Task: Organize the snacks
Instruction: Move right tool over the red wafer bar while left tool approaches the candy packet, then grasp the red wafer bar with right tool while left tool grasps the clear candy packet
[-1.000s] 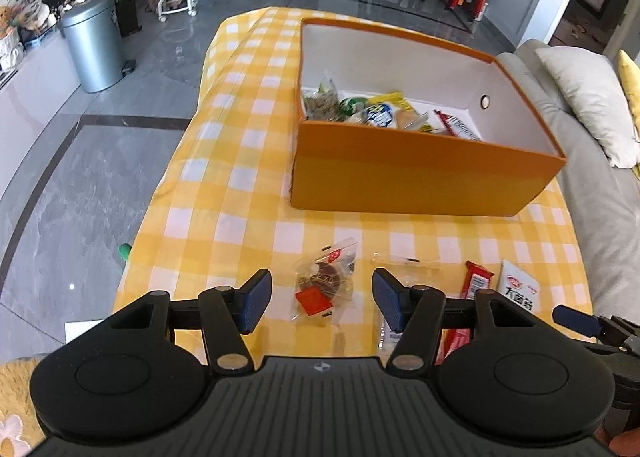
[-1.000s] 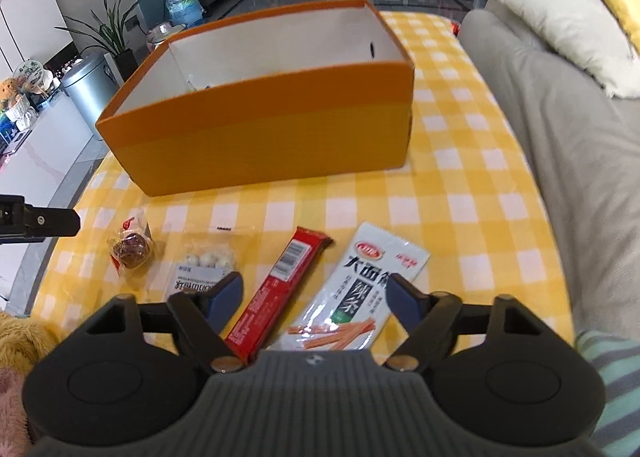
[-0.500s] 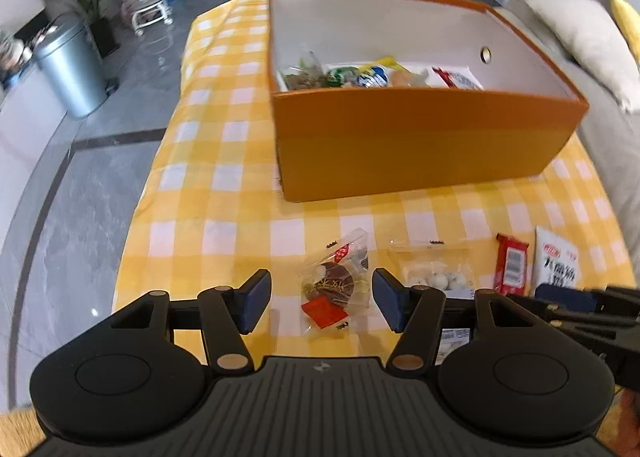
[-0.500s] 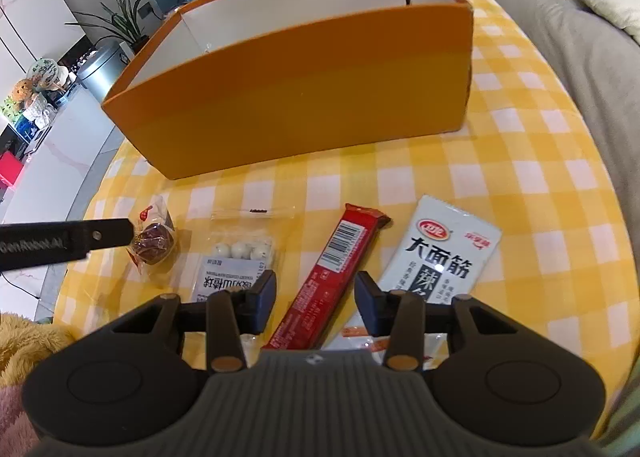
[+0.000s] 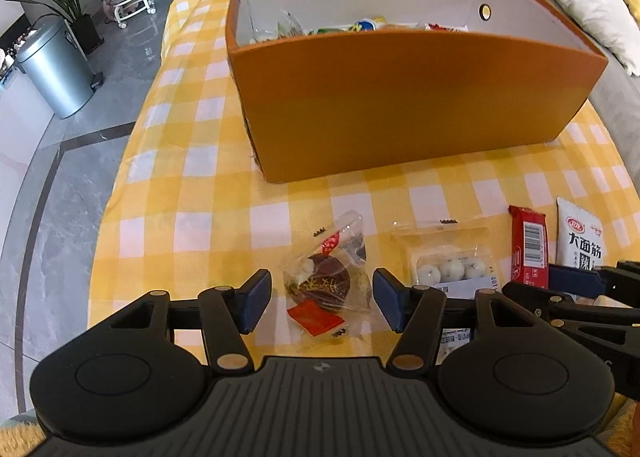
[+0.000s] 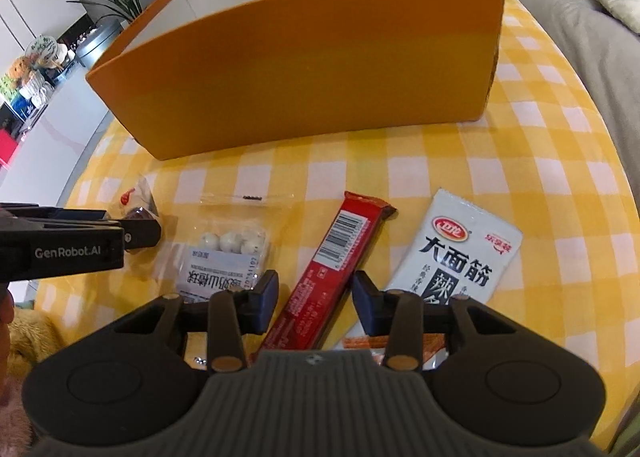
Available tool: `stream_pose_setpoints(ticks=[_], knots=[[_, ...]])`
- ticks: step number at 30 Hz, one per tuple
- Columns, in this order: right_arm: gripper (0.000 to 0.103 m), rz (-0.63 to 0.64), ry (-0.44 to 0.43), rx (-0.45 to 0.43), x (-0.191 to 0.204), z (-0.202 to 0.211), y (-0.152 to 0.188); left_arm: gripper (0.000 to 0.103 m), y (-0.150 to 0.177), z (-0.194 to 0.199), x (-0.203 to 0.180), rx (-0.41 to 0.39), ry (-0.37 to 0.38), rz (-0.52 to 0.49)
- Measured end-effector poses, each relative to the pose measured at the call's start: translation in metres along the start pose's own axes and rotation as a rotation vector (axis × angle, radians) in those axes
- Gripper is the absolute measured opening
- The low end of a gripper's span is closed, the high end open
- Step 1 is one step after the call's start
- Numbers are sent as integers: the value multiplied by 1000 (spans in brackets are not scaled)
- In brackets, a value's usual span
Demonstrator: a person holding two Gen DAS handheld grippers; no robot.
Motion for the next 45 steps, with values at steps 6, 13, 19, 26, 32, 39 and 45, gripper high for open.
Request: stream_pose_setpoints(ticks=[6,13,19,26,32,39,45], knots=[[40,90,46,-6,11,-3,1,60,0,-9,2,18,-5,18],[36,171,94,-2,18,-5,4,51,1,-12,2,33,18,51],[34,187,107,-3,19,-5,5,50,1,-12,4,35,32,71],[24,119,62,-13,10,-3,3,47,-1,-1,10,10,43,116],[23,80,35,-27,6,7,1,46,-2,21,6,-33,79,136],[22,60,32,-96,4,34,-3,46,-6,49,-3,-80,115,133],[22,43,27,-150,3,64,-6,46,-11,76,-10,-143,138,122]])
Point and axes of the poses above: each gripper's, at about its wrist camera, not at the fingertips, and z roughly against the way its jaws point, x to its left, y to its underside, the point moved 4 cm from there along -z, roughly the way its jaws point, and after that the axes turned 7 degrees about z, right-handed, at the moved point
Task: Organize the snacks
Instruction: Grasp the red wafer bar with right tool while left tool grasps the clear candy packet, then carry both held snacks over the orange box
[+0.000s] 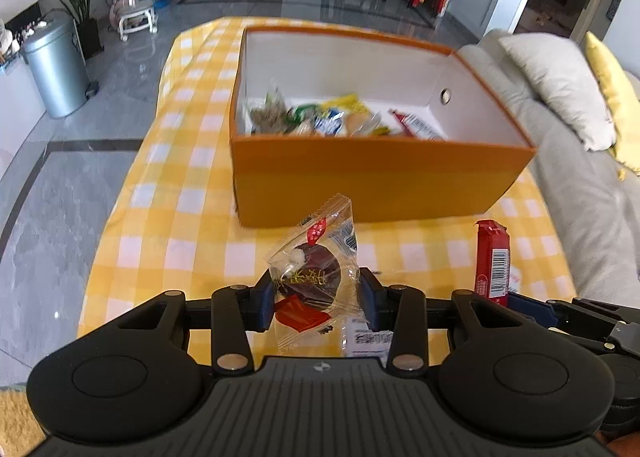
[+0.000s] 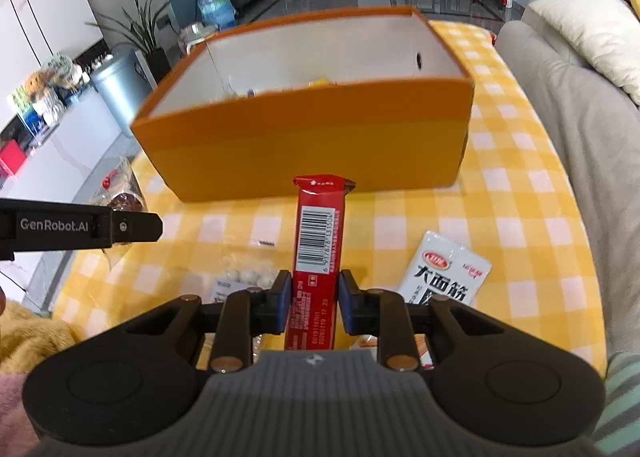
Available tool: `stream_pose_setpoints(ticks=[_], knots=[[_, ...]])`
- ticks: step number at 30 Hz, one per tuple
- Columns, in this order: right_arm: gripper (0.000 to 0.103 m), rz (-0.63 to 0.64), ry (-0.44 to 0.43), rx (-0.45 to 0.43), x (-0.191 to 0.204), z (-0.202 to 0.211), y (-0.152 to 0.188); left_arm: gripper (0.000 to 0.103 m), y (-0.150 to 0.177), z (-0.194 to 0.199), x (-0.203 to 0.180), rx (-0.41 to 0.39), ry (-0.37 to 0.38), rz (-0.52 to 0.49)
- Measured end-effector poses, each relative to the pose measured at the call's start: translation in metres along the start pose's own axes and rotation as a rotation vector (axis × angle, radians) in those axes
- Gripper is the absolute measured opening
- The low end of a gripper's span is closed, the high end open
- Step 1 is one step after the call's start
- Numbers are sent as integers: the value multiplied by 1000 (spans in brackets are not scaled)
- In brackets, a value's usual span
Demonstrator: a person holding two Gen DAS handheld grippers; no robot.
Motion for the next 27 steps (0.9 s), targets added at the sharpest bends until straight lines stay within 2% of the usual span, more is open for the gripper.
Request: stream_pose_setpoints(ticks=[9,14,21,27], knots=[[22,-17,-35,-103,3,45,-18,46,-12,32,-21,-80,34,-42],[22,-10,-32,-165,0,64,-32,46,-29,40,-32,-113,58,-69],[22,31,-7,-218,-13,75,-61,46,-60,46,-49,-157,90,-118],[22,93,10,-250,-19,75,-96,46,-87,38,-64,-176,83,-185]])
Point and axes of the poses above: each gripper's, at about its wrist camera, not at the fingertips, and z roughly against the way its jaws point, x to its left, y to its underside, the point moved 4 cm from there along -z, roughly the way its jaws point, and after that the axes turned 7 degrees about z, right-handed, at the moved point
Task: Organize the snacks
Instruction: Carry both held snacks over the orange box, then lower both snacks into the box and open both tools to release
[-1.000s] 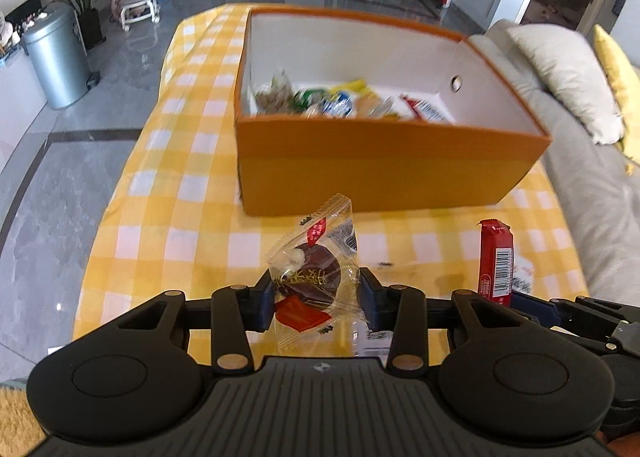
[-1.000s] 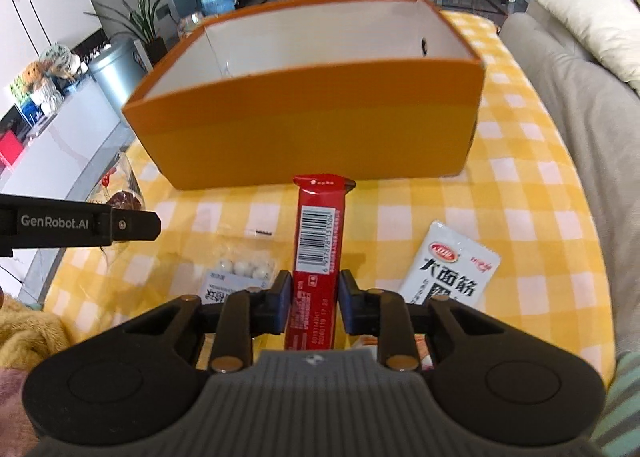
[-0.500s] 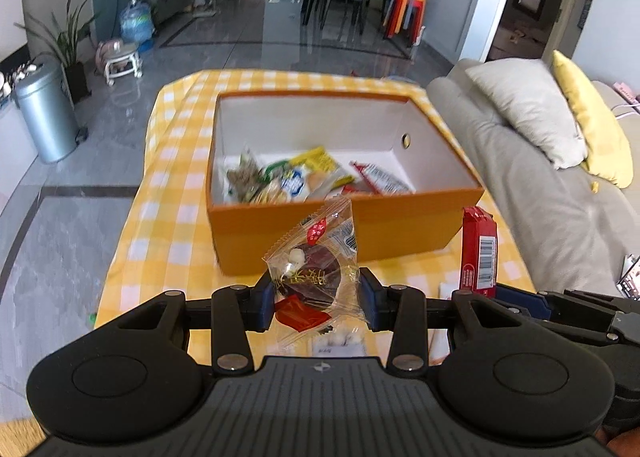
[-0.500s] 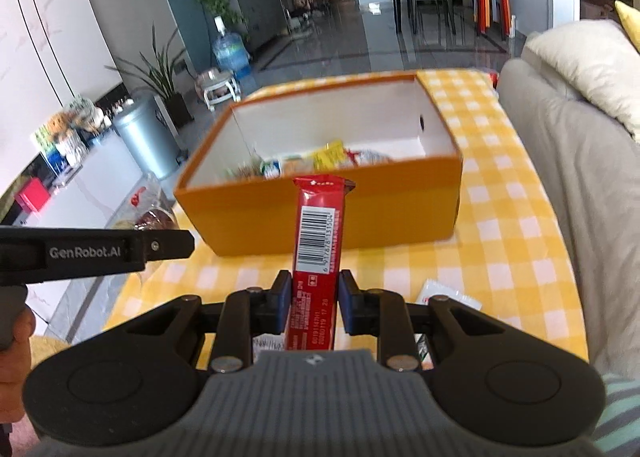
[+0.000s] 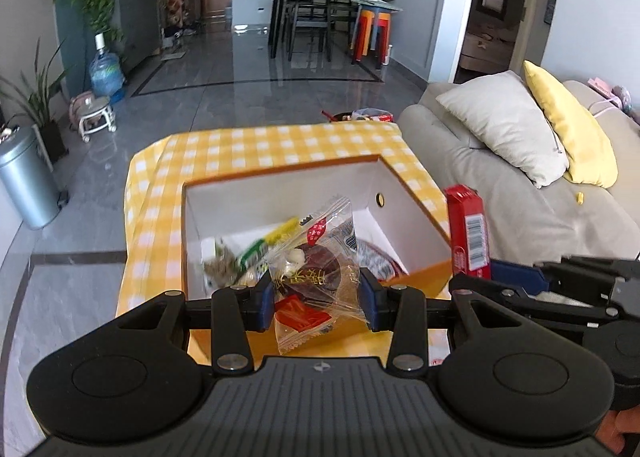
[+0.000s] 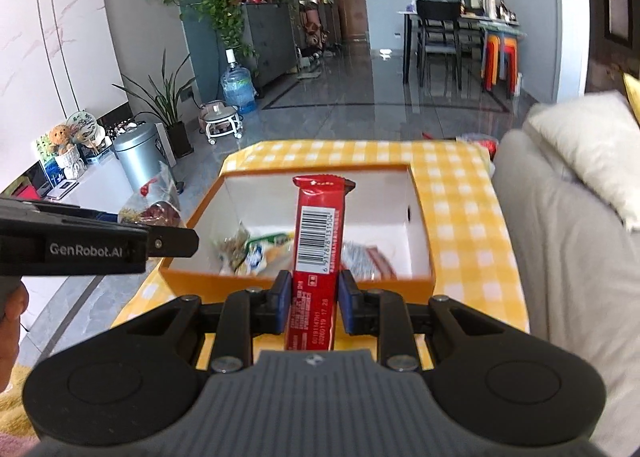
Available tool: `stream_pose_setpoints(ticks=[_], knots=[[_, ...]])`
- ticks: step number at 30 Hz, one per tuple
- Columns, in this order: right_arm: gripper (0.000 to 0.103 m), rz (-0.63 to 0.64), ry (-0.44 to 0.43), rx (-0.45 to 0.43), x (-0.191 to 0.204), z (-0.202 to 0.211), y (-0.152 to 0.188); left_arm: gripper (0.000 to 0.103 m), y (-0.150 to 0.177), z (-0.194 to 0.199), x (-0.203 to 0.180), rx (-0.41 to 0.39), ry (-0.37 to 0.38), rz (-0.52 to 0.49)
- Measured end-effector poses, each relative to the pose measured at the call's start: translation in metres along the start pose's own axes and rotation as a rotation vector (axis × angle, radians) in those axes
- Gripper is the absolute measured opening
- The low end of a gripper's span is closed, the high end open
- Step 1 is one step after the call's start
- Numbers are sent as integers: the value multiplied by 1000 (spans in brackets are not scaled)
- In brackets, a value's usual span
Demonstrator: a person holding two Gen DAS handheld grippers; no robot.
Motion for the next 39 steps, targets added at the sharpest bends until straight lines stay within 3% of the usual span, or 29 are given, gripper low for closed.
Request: stream_pose_setpoints(ticks=[10,16,28,39], knots=[[22,122,-13,9,-7,-48,-55,46,-36,-36,-2,29,-4,-58],[22,165,1,87,-21,-99,-70,46,-42,-76,8,107,-15,-63],[22,359,86,311,-24,-193,-47,46,-35,-147,21,284,-14,-105],[21,497,167,436,-22,-239,-29,46,-32,-181,28,350,-21,-96]])
Point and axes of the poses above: each gripper's, at about its wrist camera, not at the fingertips, and z roughly against the way its jaws point, x to its left, y to its underside, the point moved 4 cm from there along -z, roughly the way its jaws point, and after that the axes turned 7 degrees about z, right-handed, at the moved point
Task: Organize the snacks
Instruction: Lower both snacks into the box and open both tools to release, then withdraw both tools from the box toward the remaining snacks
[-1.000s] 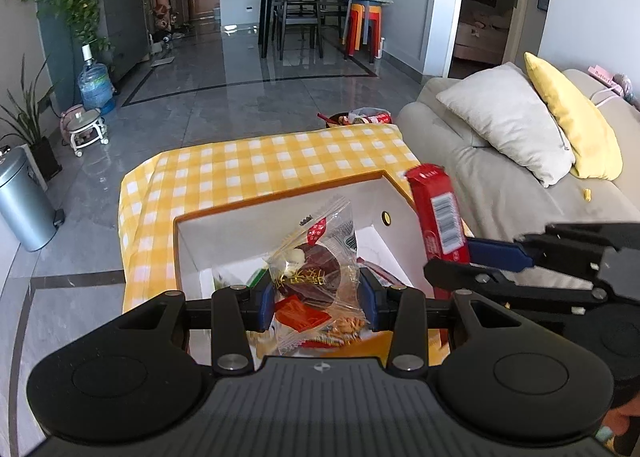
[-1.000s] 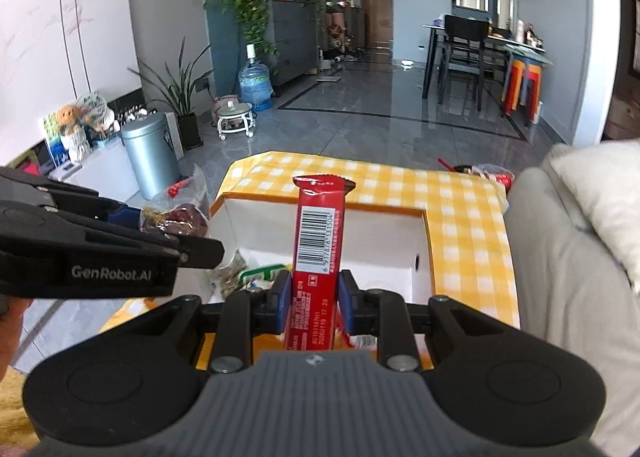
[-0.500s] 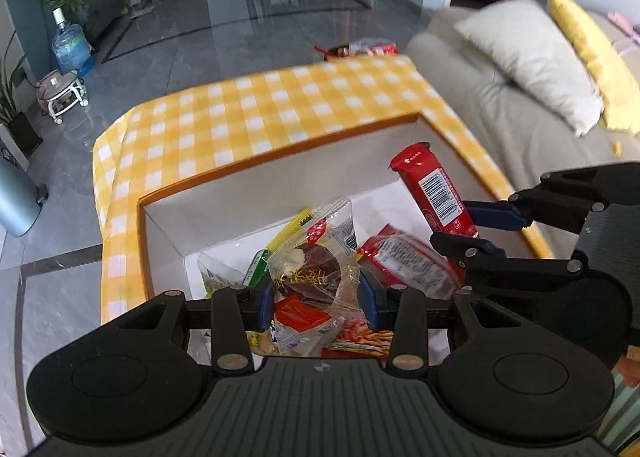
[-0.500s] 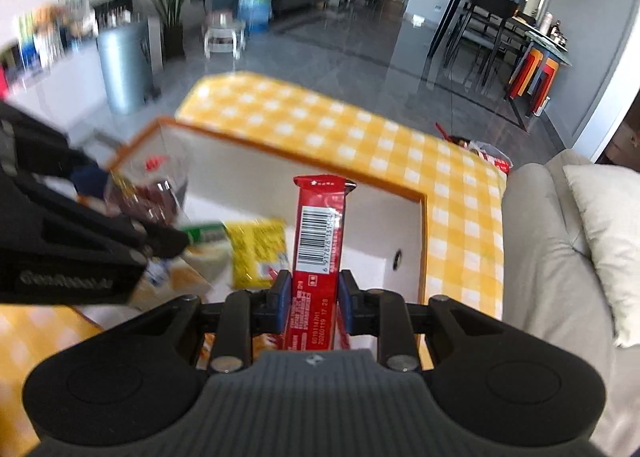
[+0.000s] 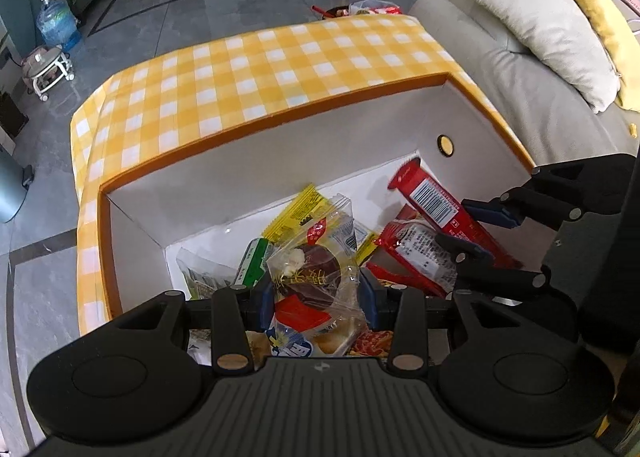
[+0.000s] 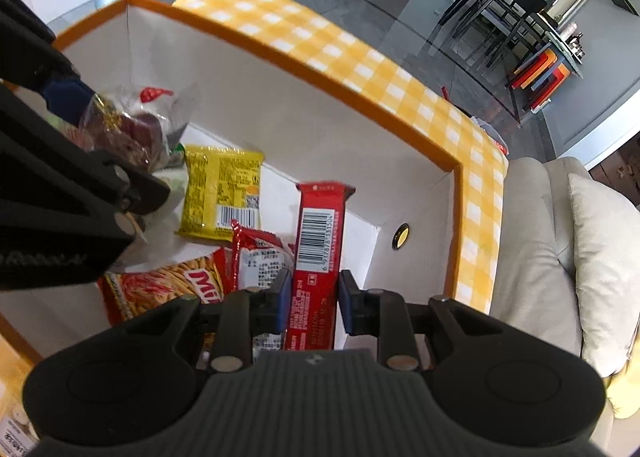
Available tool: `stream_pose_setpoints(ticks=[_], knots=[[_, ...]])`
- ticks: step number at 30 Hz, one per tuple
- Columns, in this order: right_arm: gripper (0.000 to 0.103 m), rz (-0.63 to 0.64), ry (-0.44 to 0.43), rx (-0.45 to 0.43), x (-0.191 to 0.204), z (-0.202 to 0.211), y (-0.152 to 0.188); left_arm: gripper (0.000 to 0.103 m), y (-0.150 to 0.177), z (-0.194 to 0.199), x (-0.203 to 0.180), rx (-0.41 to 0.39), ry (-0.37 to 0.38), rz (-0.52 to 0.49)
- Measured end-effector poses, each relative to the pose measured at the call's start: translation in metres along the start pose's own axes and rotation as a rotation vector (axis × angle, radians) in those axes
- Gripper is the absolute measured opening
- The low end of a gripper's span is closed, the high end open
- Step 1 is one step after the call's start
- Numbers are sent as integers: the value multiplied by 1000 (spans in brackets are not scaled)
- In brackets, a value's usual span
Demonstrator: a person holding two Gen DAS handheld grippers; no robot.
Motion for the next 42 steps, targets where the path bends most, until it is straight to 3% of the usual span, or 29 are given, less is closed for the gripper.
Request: stream_pose_setpoints(ticks=[13,16,21,26,42], knots=[[22,-20,-14,47,-9,-12,8,46,-1,-7,4,18,-19,8],[35,-56,-20,13,-16,-1,8,47,-2,-6,2,13,-21,7],[46,-116,-58,-31,-23,16,13,47,-6,-2,-4,-10,-11,-5],[56,-190,-114,-55,-27,27,29,47,-6,3,-24,-70,-15,-126],[61,-199,-152,-89,-21,32,42,48,2,-25,-15,52,-105,-102]])
Point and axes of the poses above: each gripper's, at about its wrist camera, not at the fingertips, and z roughly against the way its jaws point, x to its left, y to its underside, the point moved 4 cm from there along -z, roughly the way its jaws point, and after that the axes turned 7 degrees about z, right-handed, at the moved point
